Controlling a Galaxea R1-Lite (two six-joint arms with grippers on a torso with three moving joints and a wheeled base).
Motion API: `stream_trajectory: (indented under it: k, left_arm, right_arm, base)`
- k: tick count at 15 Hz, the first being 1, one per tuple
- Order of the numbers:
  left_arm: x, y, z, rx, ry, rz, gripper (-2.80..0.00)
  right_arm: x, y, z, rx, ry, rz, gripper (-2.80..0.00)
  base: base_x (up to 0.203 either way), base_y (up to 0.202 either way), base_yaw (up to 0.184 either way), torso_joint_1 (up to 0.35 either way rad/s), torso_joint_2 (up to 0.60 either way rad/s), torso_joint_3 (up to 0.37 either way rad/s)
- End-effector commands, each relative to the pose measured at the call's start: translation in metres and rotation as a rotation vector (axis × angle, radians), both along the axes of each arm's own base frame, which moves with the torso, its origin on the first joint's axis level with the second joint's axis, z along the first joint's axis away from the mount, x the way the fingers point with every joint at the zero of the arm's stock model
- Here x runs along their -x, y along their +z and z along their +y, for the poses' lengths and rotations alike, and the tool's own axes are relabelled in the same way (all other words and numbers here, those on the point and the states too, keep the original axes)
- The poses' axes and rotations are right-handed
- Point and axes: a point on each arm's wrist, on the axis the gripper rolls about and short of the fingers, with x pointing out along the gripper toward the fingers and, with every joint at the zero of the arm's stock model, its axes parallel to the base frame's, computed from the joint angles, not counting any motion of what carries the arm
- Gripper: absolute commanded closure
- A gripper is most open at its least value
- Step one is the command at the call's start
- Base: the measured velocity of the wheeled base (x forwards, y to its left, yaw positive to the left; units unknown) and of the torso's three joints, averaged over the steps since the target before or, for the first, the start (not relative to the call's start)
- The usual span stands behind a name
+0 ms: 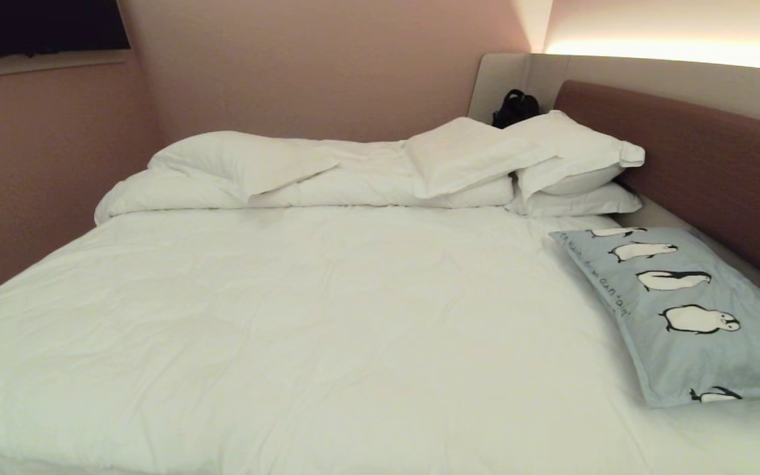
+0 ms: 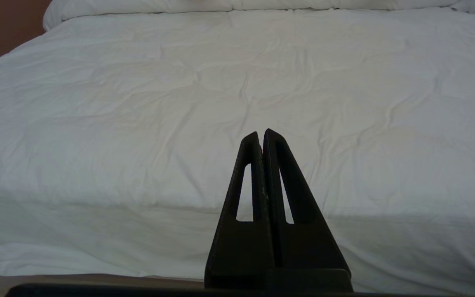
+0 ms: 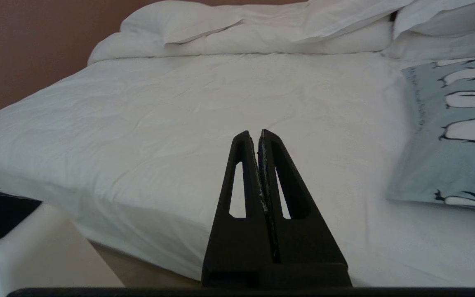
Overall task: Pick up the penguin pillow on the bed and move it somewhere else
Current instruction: Pick up the pillow
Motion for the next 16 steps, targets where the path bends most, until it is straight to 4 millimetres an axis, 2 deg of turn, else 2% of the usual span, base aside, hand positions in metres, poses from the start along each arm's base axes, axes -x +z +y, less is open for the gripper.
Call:
stream_trajectory:
  k: [1,5,8,13,16]
  left_arm:
    - [0.0,0.0,0.0,0.0,0.001,-0.001,0.0]
    - [0.0,0.0,0.0,0.0,0.001,-0.001,0.0]
    - [0.0,0.0,0.0,0.0,0.001,-0.001,0.0]
    - [0.0,0.0,0.0,0.0,0.001,-0.001,0.0]
    - [0.0,0.0,0.0,0.0,0.001,-0.001,0.0]
  right_arm:
    - [0.004,-0.009,-0.002,-0.005,-0.115,-0.036,0.0]
    - [-0.002,-0.019,-0.006,0.031,-0.289,-0.128,0.0]
    - [-0.009,-0.026,-0.007,0.053,-0.322,-0.126,0.0]
    - [-0.036,-0.067,-0.007,0.103,-0.323,-0.02,0.0]
    - [-0.044,-0.084,-0.007,0.117,-0.317,0.026,0.0]
  base:
    - [0.0,0.0,0.0,0.0,0.0,0.0]
    - [0.0,0.0,0.0,0.0,0.0,0.0]
    - [0.0,0.0,0.0,0.0,0.0,0.0]
    - [0.0,0.0,0.0,0.0,0.0,0.0]
    - [0.0,0.0,0.0,0.0,0.0,0.0]
